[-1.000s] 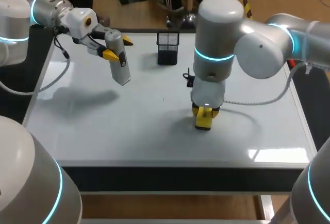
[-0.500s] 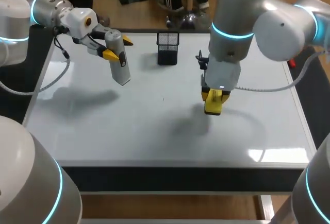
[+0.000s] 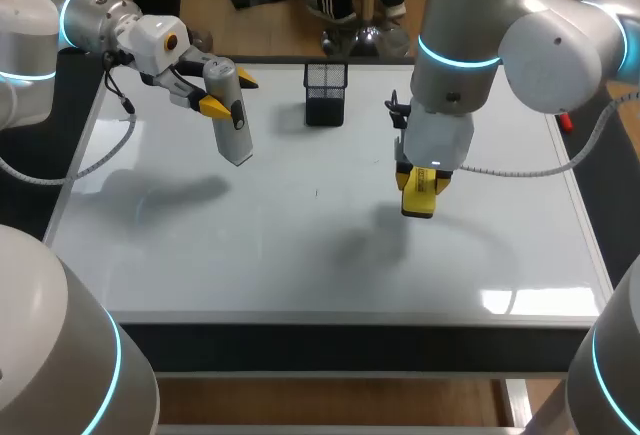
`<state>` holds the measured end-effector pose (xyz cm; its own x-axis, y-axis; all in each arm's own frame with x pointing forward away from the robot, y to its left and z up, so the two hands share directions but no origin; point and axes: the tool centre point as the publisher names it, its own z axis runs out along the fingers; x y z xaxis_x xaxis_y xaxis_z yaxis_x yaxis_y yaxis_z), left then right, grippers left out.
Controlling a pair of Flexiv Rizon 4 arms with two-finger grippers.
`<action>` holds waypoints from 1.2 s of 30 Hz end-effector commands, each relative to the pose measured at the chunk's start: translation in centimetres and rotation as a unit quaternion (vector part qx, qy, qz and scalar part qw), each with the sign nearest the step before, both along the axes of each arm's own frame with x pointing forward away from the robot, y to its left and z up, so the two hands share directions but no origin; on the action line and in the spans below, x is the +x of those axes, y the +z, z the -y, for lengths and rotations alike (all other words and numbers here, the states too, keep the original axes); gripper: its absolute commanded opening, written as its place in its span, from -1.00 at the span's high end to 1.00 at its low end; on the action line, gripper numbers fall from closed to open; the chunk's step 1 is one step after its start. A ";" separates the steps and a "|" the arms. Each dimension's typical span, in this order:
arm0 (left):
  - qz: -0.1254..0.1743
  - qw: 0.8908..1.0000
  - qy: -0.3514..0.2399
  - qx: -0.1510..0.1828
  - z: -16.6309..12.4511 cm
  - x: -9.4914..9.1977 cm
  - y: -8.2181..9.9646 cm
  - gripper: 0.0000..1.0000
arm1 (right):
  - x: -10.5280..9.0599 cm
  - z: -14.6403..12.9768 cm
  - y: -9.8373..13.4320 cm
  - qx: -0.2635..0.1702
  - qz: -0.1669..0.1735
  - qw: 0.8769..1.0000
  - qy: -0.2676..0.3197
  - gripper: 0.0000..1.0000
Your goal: Pick up the inspection probe, press it on each red-marked spot on the whiteboard one by one, put down the probe, pick up the eraser, and wipe off all the red marks.
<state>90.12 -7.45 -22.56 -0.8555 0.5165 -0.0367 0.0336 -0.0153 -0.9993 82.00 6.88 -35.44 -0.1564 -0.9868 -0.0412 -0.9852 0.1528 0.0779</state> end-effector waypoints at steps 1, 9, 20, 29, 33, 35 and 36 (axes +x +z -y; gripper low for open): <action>0.000 1.000 -0.001 0.000 0.0 0.1 0.1 1.00 | -0.1 0.2 0.1 -0.001 0.002 1.000 0.001 1.00; 0.000 1.000 -0.001 0.000 0.0 0.1 0.1 1.00 | 2.2 -0.7 0.1 0.008 0.004 1.000 0.019 1.00; 0.000 1.000 -0.001 0.000 0.0 0.1 0.1 1.00 | 10.6 -3.1 -0.6 0.025 -0.009 0.998 0.052 1.00; 0.000 1.000 -0.001 0.000 0.0 0.1 0.1 1.00 | 16.3 -4.0 -1.7 0.015 -0.013 0.999 0.050 1.00; 0.000 1.000 -0.001 0.000 0.0 0.1 0.1 1.00 | 18.5 -3.8 -2.3 0.008 -0.015 0.999 0.049 1.00; 0.000 1.000 -0.001 0.000 0.0 0.1 0.1 1.00 | 19.4 -3.6 -2.5 0.007 -0.016 0.999 0.047 1.00; 0.000 1.000 -0.001 0.000 0.0 0.1 0.1 1.00 | 19.9 -3.5 -2.6 0.006 -0.016 0.999 0.046 1.00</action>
